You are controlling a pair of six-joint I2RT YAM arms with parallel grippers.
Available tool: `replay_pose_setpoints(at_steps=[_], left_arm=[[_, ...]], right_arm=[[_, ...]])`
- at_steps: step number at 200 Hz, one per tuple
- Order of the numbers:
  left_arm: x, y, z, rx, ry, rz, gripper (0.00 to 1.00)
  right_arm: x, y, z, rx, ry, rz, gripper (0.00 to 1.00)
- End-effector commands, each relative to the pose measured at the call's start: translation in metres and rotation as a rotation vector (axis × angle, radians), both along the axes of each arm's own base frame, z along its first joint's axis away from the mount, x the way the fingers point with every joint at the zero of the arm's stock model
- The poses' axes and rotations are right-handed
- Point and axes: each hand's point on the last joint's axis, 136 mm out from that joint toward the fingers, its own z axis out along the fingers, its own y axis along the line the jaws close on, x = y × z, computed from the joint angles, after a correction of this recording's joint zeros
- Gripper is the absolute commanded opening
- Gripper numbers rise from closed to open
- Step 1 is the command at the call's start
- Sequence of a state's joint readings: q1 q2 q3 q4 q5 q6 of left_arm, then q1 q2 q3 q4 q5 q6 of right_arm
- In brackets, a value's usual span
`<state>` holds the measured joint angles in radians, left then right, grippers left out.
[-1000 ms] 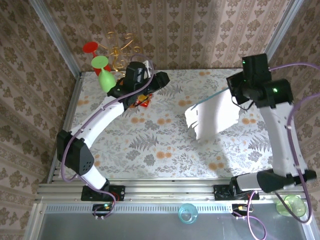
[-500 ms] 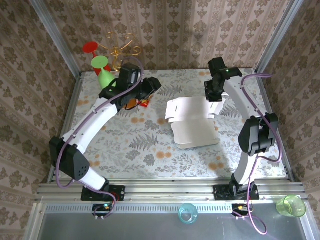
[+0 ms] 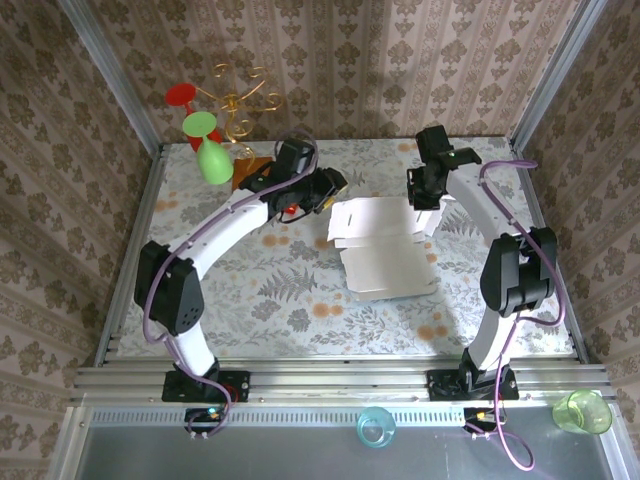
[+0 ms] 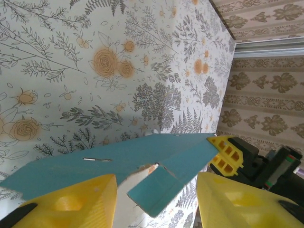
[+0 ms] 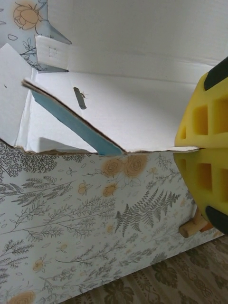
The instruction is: Fold the paper box
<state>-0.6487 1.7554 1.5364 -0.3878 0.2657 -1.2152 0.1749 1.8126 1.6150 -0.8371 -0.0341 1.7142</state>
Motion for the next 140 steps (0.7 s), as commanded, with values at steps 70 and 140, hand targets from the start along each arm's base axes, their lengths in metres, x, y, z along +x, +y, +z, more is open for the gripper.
replay_pose_setpoints(at_steps=[70,140], left_arm=[[-0.003,-0.001,0.03,-0.019,-0.037,0.066,0.48],[-0.005,-0.005,0.036,-0.089,0.0,0.095,0.5]], right_arm=[[0.0,0.002,0.004,0.01,-0.061,-0.024,0.0],[0.002,0.004,0.0,0.01,-0.097,-0.035,0.0]])
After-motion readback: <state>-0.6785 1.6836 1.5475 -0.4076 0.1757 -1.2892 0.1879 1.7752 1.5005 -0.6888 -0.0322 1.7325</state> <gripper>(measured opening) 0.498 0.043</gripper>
